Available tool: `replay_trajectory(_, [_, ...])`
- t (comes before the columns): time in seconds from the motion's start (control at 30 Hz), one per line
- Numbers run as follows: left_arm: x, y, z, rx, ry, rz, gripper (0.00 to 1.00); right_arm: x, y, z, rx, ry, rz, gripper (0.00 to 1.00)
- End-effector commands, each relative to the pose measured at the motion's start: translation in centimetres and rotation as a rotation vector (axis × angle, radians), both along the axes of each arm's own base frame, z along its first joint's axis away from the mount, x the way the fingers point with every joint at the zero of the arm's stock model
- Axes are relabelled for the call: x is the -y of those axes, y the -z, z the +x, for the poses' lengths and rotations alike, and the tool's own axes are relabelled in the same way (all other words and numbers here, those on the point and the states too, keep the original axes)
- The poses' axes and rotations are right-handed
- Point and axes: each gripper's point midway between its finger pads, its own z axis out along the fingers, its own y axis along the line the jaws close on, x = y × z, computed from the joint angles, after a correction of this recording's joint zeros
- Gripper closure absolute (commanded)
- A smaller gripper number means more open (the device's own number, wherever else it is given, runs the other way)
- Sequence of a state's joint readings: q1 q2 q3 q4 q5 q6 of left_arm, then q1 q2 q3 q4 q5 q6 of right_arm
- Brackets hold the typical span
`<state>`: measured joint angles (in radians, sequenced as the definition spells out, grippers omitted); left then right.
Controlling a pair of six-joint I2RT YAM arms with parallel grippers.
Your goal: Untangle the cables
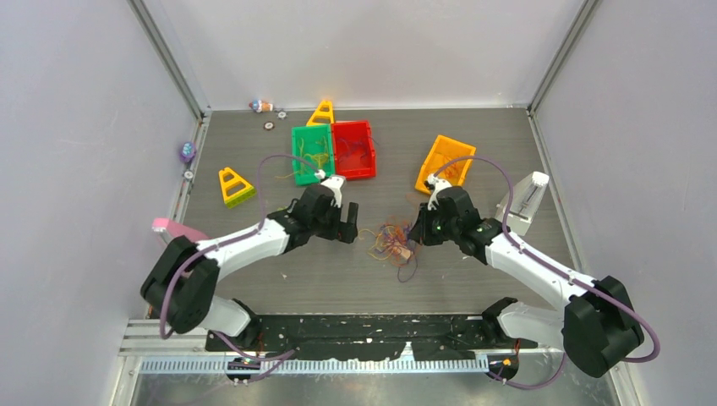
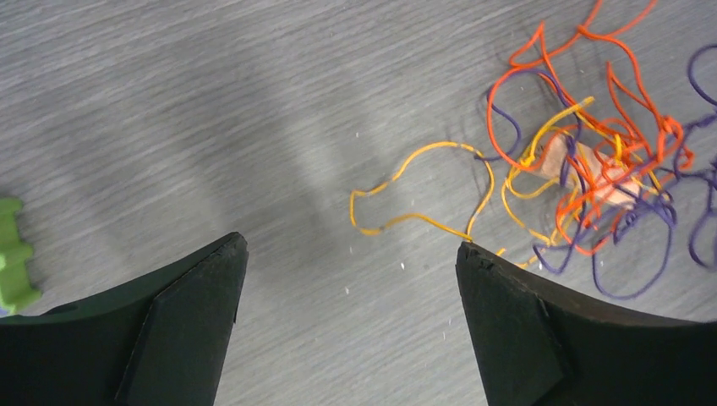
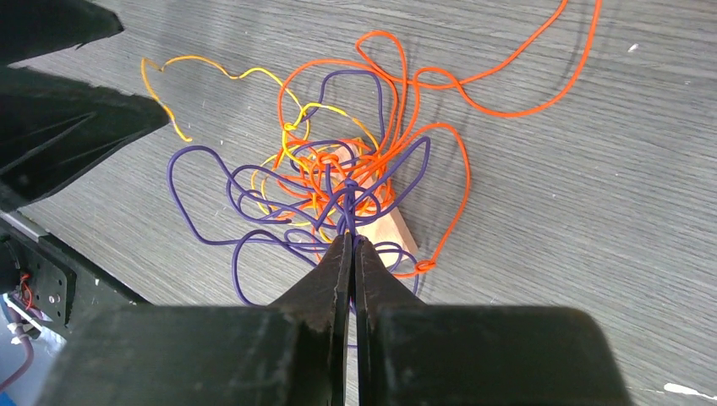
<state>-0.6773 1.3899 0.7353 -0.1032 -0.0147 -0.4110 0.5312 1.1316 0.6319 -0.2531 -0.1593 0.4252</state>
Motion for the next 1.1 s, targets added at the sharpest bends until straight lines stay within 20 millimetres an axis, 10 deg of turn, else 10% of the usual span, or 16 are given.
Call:
replay_trajectory(0.0, [1.5, 0.3, 2.0, -0.029, 0.026, 0.044, 0.08, -0.7, -2.4, 1.0, 0.055, 0.003, 0.034, 0.95])
replay_trajectory(0.1, [2.4, 1.6, 2.4, -0.076, 0.049, 0.059, 0.26, -0.8, -2.6, 1.0, 0.052, 0.0, 0.033, 0.95])
replay_trajectory(0.23, [0.0, 2.0, 3.5, -0.055, -0.046, 0.142, 1.0, 0.8, -3.2, 1.3, 0.074, 0.048, -0.035, 0.95])
replay_trajectory(0.6, [-9.4, -2.3, 3.4, 0.069, -0.362, -0.072, 1.0, 11.1, -6.2, 1.8, 0.211, 0.532, -0.227, 0.95])
replay_trajectory(1.07, [-17.5, -5.9, 3.1, 0.204, -0.688, -0.004, 1.0, 13.9, -6.6, 1.4, 0.209, 0.67, -0.266, 0.95])
